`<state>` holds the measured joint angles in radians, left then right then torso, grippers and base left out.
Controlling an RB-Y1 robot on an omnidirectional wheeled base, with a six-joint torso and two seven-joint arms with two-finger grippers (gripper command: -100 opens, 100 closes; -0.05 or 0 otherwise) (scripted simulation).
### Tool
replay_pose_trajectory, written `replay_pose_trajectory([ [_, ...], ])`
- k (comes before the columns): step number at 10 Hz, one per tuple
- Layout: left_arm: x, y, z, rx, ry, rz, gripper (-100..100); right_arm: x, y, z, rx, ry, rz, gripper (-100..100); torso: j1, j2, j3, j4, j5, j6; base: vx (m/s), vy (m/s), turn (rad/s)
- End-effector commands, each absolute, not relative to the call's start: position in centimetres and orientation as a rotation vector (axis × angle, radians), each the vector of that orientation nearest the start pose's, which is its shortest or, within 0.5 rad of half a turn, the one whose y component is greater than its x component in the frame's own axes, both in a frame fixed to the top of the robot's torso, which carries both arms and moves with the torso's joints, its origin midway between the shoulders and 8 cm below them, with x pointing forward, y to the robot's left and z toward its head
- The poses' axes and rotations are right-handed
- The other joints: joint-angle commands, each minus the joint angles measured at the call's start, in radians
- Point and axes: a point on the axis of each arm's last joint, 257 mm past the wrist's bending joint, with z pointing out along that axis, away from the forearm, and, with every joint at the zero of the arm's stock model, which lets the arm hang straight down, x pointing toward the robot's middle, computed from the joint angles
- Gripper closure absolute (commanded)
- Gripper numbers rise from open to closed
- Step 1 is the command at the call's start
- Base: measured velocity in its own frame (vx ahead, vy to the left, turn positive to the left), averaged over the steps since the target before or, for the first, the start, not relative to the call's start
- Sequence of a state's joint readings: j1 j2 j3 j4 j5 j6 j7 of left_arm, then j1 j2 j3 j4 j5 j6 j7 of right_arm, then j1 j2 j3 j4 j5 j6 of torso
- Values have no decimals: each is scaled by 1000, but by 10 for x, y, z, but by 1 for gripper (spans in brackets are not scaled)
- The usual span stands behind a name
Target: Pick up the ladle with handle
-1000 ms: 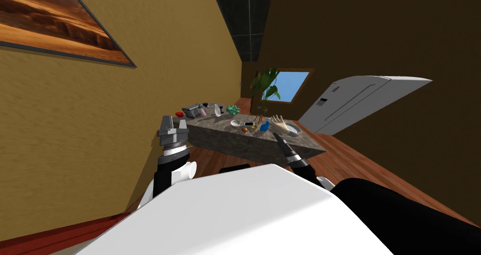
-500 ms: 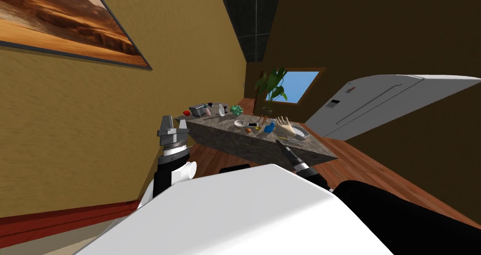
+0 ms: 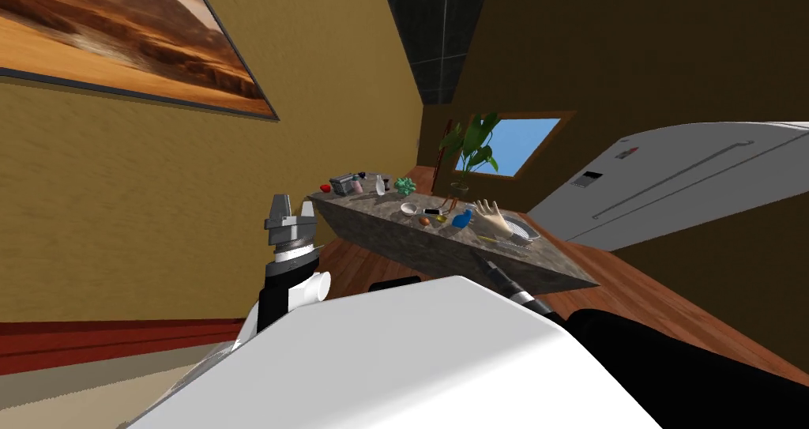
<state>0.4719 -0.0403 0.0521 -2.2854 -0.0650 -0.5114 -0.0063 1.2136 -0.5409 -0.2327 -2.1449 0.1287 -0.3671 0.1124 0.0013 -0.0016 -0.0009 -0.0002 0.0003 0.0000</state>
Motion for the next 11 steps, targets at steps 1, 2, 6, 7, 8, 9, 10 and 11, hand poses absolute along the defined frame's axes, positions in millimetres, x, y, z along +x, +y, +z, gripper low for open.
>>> replay_pose_trajectory([
  [1,340,289,38,-605,587,-1220,0,174,-430,-252,693,1834,394,-100,0,0,0,0,0,0,37,33,211],
  [2,340,289,38,-605,587,-1221,0,168,-431,-254,702,1845,387,-100,0,-1,0,0,0,-1,35,30,133],
  [6,340,289,38,-605,587,-1221,0,110,-457,-288,765,2002,260,-100,1,-2,-1,0,0,-1,48,30,207],
  [7,340,289,38,-605,587,-1220,0,84,-469,-300,786,2069,203,-100,0,-2,-1,0,0,0,58,33,226],
  [8,340,289,38,-605,587,-1220,0,78,-470,-301,794,2079,195,-100,1,-2,-1,0,0,-1,50,21,225],
  [9,340,289,38,-605,587,-1220,0,53,-481,-311,812,2141,140,-100,0,-2,-1,0,0,0,71,26,363],
  [10,340,289,38,-605,587,-1220,0,45,-481,-312,821,2154,131,-100,0,-3,-2,-1,0,-1,64,16,147],
  [11,340,289,38,-605,587,-1220,0,23,-491,-319,833,2209,81,-100,0,-3,-2,-1,0,0,67,32,296],
])
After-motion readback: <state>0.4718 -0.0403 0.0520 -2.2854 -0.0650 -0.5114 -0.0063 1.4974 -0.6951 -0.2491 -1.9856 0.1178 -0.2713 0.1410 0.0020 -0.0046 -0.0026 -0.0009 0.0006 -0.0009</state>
